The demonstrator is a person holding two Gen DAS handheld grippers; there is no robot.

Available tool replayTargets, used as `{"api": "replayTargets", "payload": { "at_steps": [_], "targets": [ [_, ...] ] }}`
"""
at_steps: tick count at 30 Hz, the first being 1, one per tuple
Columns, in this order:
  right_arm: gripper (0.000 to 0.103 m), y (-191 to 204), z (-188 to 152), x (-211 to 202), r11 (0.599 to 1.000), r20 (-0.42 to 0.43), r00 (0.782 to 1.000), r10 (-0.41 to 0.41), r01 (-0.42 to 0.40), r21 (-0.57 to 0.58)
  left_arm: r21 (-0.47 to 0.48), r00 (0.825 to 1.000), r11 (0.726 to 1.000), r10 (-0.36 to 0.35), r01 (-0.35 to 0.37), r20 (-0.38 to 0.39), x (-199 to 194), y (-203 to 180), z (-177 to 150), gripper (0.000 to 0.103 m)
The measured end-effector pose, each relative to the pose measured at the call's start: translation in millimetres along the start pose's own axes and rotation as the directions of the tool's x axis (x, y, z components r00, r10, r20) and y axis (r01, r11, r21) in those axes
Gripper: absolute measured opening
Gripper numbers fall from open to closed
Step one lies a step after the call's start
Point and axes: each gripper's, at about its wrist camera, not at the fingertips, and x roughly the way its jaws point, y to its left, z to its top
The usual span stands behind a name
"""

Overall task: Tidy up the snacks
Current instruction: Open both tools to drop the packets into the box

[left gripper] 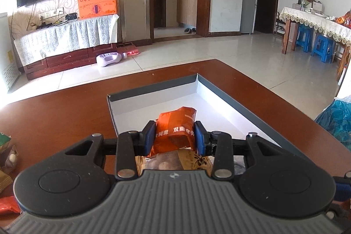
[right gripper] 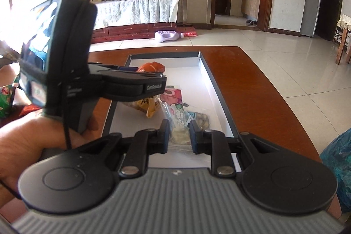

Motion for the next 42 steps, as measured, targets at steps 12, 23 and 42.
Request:
{"api": "replayTargets", "payload": {
  "at_steps": [12, 23, 42],
  "targets": [
    [0.022, 11, 3, 9, 0.999, -0.026, 1.000, 0.016, -0.017, -0.036, -0.014, 1.000, 1.000, -0.018, 0.018, -0.013, 19, 3, 4, 0.050],
    [0.018, 20, 4, 24, 0.997, -0.042, 0.998, 0.038, -0.040, -0.066, 0.011, 1.000, 1.000, -0.007, 0.007, 0.001, 10, 1, 0, 0.075],
    [0.074, 24, 6, 7, 0.998, 0.057, 0.997, -0.050, 0.053, -0.040, -0.005, 0.999, 0.999, 0.046, -0.046, 0.010, -36, 14, -12, 0.084]
  ]
}}
